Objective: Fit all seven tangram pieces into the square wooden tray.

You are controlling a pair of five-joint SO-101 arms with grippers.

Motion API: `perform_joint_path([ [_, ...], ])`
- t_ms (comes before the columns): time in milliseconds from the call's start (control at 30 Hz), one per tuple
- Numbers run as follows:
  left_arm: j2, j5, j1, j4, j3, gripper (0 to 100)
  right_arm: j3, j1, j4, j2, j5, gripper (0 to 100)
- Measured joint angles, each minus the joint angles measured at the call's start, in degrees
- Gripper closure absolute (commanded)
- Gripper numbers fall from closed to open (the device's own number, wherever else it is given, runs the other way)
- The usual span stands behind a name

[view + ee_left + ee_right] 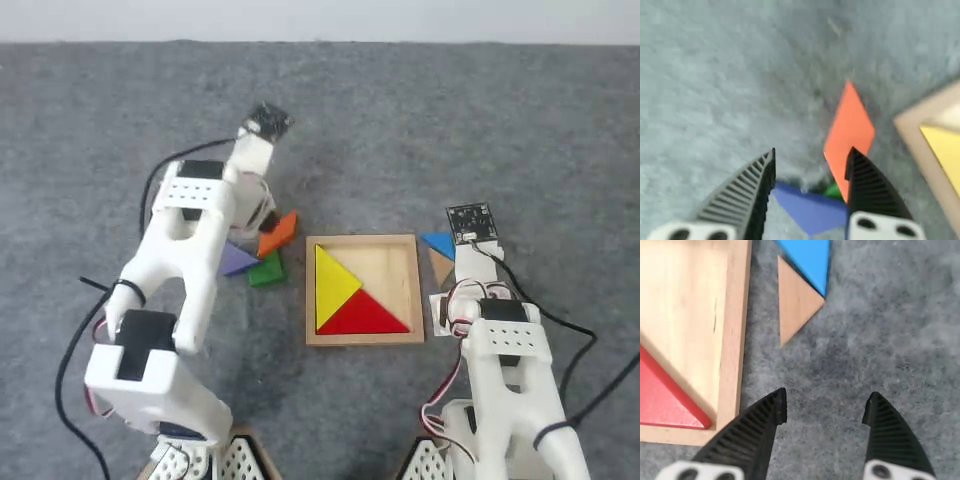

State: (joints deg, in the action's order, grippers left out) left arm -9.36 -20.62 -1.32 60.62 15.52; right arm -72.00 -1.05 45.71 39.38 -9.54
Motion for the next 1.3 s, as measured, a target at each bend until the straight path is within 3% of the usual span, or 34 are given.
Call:
perform_joint_path([
  [267,-0.2,0.1,5.7,4.5,-3.7,78,0.0,0.0,0.0,0.0,0.0,75.7],
  [467,-0.2,-1.5,10.2,4.6,0.4,78,0.0,0.0,0.0,0.0,0.0,75.7],
  [700,-6.3,-3.3,9.5,3.2,1.4,78,0.0,0.0,0.0,0.0,0.0,75.7],
  [933,-14.7,-3.8,5.6,2.8,-4.9,78,0.0,0.0,0.0,0.0,0.0,75.7],
  [1300,-16.9,-5.4,2.4,5.9,-14.3,78,0.0,0.0,0.0,0.2,0.0,75.7],
])
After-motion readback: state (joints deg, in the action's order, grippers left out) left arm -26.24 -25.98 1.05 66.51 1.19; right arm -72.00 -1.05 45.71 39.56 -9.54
